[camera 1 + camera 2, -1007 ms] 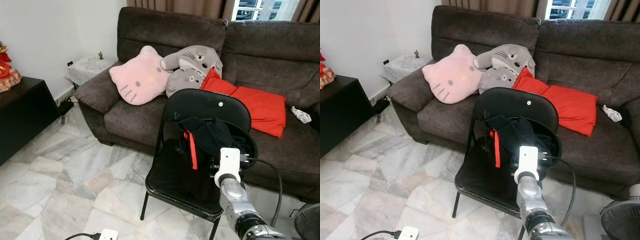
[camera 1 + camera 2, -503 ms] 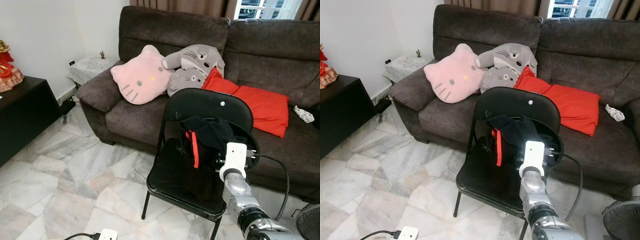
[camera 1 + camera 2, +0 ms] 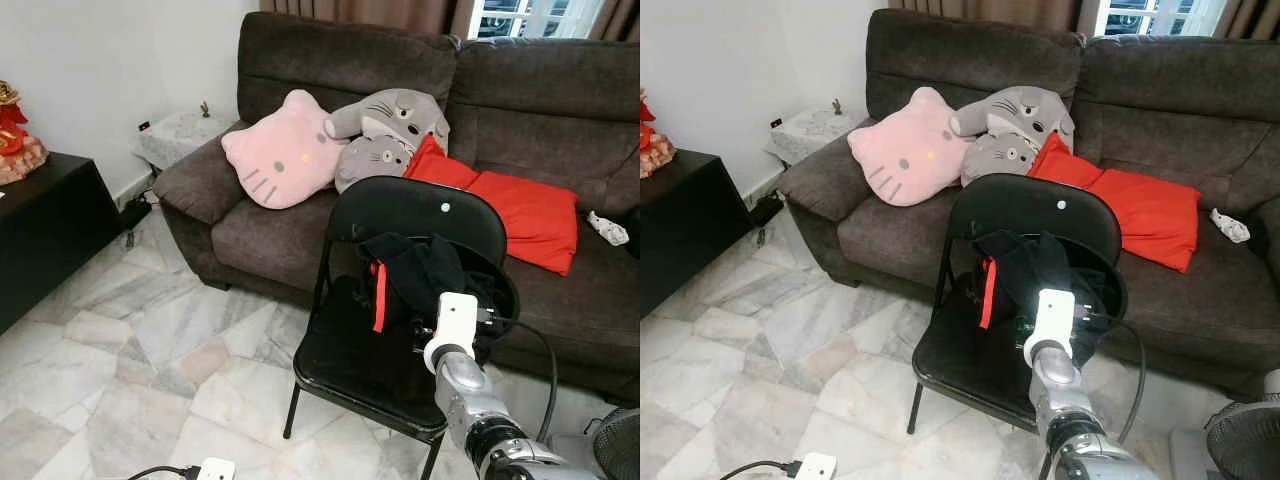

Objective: Hang hanger

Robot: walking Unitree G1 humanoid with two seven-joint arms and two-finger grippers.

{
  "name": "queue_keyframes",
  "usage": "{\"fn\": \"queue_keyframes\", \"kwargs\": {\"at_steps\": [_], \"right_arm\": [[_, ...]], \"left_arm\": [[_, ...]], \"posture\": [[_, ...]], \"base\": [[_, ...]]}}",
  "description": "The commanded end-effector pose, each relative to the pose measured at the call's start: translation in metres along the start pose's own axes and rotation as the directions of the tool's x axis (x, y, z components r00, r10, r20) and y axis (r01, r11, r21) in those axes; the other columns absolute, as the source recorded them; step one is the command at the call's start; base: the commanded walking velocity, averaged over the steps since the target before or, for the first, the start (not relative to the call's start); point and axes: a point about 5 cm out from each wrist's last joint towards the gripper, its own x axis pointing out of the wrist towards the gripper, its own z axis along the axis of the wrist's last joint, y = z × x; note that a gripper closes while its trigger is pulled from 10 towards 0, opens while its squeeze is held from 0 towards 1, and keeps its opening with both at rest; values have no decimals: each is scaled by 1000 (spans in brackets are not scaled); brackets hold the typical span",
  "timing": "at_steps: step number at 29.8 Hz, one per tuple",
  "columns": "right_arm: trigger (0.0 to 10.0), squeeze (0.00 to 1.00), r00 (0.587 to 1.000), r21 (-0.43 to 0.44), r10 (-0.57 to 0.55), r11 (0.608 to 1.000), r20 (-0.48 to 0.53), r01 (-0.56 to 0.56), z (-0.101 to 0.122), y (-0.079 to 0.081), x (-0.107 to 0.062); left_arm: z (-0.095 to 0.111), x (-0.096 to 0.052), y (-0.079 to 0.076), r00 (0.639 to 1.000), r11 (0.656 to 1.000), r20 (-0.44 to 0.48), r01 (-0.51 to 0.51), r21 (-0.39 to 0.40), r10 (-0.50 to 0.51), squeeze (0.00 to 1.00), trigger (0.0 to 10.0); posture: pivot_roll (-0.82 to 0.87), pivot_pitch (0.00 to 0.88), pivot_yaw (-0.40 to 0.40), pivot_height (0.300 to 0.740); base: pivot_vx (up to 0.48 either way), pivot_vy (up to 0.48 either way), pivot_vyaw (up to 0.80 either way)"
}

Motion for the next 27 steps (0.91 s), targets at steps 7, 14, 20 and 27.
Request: {"fn": "queue_keyframes", "kwargs": {"at_steps": [7,14,20,27], "right_arm": [[4980,0,996,-3,-91,996,9,91,12,-11,3],[10000,0,996,3,-80,997,-33,80,4,-9,2],[10000,0,998,-7,-45,999,-40,44,1,-4,2],[0,0,997,-24,-68,997,-35,67,1,-8,2]], "left_arm": [[-3,-1,3,1000,1000,-19,-10,14,10,0,10000],[-4,-1,3,1000,1000,-20,-8,10,8,0,10000],[-4,-1,3,1000,1000,-21,-8,11,8,0,10000],[-4,-1,3,1000,1000,-20,-7,12,7,0,10000]], "posture": [[71,0,48,740],[79,0,47,740],[80,2,48,740],[78,2,48,740]], "base": [[0,0,0],[0,0,0],[0,0,0],[0,0,0]]}}
